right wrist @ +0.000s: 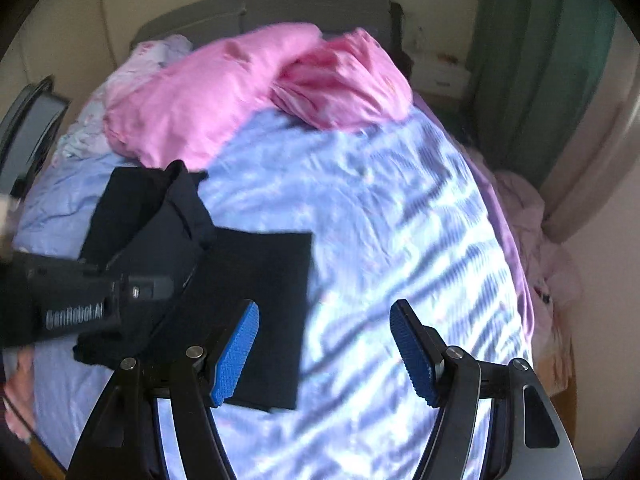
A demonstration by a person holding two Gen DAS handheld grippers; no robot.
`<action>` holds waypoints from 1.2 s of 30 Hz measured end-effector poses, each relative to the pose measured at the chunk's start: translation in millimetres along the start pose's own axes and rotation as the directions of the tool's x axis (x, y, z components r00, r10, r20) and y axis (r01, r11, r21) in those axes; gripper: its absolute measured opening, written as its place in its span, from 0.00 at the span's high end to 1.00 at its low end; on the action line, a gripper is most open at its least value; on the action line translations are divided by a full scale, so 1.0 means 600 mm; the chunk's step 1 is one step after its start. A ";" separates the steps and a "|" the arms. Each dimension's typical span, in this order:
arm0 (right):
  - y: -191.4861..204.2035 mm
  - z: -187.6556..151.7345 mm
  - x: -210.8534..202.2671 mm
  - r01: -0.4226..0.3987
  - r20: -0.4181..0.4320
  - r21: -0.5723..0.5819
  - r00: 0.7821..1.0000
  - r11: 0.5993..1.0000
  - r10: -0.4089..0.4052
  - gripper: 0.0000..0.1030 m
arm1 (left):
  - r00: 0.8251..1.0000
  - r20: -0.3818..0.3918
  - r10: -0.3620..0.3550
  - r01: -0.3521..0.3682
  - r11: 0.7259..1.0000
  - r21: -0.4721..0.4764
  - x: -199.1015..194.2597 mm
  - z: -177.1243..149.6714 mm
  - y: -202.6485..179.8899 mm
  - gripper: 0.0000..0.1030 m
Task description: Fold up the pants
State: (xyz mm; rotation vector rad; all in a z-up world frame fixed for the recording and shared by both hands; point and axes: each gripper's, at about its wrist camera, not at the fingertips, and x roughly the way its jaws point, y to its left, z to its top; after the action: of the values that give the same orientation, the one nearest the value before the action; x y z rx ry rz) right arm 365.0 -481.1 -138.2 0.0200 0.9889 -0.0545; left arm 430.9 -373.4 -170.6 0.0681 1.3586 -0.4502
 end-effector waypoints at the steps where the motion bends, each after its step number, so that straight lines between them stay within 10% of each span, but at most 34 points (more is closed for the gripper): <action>1: -0.010 -0.005 0.007 0.001 -0.011 0.008 1.000 1.000 -0.001 0.33 | 1.000 -0.025 0.008 -0.008 1.000 0.008 0.017 -0.006 -0.009 0.93; 5: -0.045 -0.026 0.043 0.027 -0.071 0.041 0.997 0.999 -0.024 0.33 | 0.995 -0.069 -0.070 0.069 0.998 -0.010 0.040 -0.023 -0.023 0.69; 11: -0.054 -0.022 0.052 0.003 -0.076 0.080 0.997 0.997 0.003 0.33 | 0.994 0.110 0.003 -0.003 1.000 0.002 -0.055 -0.057 -0.001 0.46; 25: 0.120 0.100 0.146 -0.358 -0.060 -0.046 0.933 0.932 0.356 0.34 | 0.973 0.135 0.187 -0.137 0.940 -0.312 -0.086 -0.158 0.253 0.46; 36: 0.164 0.092 0.309 -0.308 -0.323 0.092 0.890 0.947 0.321 0.47 | 0.970 0.160 0.184 -0.132 0.948 -0.291 -0.066 -0.119 0.270 0.46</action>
State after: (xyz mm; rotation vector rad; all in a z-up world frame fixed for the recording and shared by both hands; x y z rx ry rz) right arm 518.0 -391.9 -263.7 0.2325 1.3152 0.2368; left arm 416.0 -192.9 -182.9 -0.0944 1.2097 -0.1221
